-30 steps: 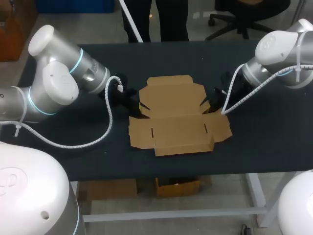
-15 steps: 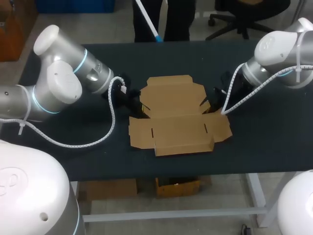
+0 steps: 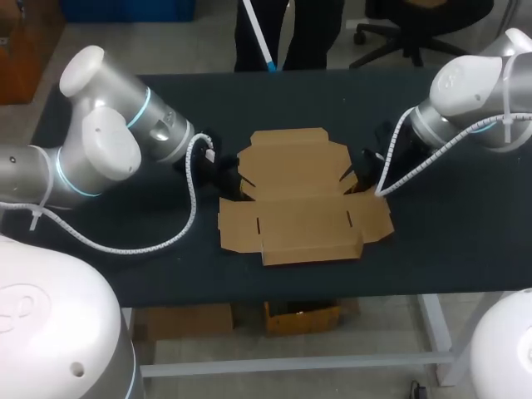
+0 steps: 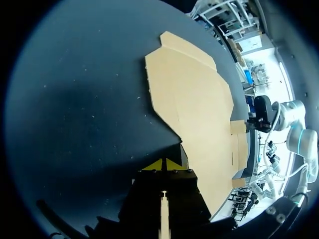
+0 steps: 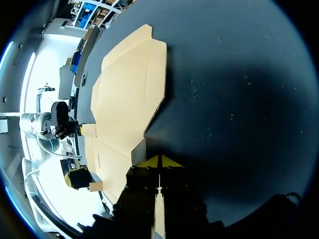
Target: Assemble the packaging by folding the flat box into shape, placing the metal phone stand inside, and closing the box properly
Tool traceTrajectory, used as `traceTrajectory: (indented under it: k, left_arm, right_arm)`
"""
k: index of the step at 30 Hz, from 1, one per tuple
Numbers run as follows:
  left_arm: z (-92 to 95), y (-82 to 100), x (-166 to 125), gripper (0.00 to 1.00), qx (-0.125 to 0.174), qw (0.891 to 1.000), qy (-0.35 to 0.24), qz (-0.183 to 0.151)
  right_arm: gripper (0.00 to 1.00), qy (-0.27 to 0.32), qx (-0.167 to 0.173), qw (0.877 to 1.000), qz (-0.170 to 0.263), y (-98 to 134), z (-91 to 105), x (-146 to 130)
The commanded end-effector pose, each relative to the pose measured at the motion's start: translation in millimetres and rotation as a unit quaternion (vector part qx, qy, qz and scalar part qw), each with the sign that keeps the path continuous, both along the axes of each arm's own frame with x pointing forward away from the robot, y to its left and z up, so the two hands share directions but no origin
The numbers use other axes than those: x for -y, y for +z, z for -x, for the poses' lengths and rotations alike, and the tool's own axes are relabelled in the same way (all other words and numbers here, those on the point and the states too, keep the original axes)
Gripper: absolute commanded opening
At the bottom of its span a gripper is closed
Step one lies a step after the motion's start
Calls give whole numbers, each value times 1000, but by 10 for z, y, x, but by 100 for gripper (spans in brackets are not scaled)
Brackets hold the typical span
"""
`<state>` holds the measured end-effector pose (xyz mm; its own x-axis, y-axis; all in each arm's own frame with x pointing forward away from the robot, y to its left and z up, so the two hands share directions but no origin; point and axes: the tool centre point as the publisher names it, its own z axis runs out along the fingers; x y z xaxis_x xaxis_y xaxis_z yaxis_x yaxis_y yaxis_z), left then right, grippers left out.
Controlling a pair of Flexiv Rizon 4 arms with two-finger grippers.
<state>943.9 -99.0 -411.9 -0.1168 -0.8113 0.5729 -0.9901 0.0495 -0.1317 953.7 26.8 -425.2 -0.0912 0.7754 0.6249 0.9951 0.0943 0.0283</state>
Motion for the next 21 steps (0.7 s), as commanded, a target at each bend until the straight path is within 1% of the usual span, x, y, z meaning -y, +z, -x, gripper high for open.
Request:
traceTrajectory:
  k: [1,9,13,21]
  left_arm:
    - [31,19,44,0,2,1000,0,-5]
    - [46,83,130,0,11,1000,-11,-12]
    - [52,125,150,0,15,1000,-8,-22]
    - [95,202,198,0,23,999,-11,-41]
  right_arm:
    - [0,-3,0,1000,3,-1,9,11]
    - [0,-16,6,1000,22,74,45,44]
    - [0,-21,10,999,31,126,64,52]
    - [0,-25,14,998,56,193,93,-16]
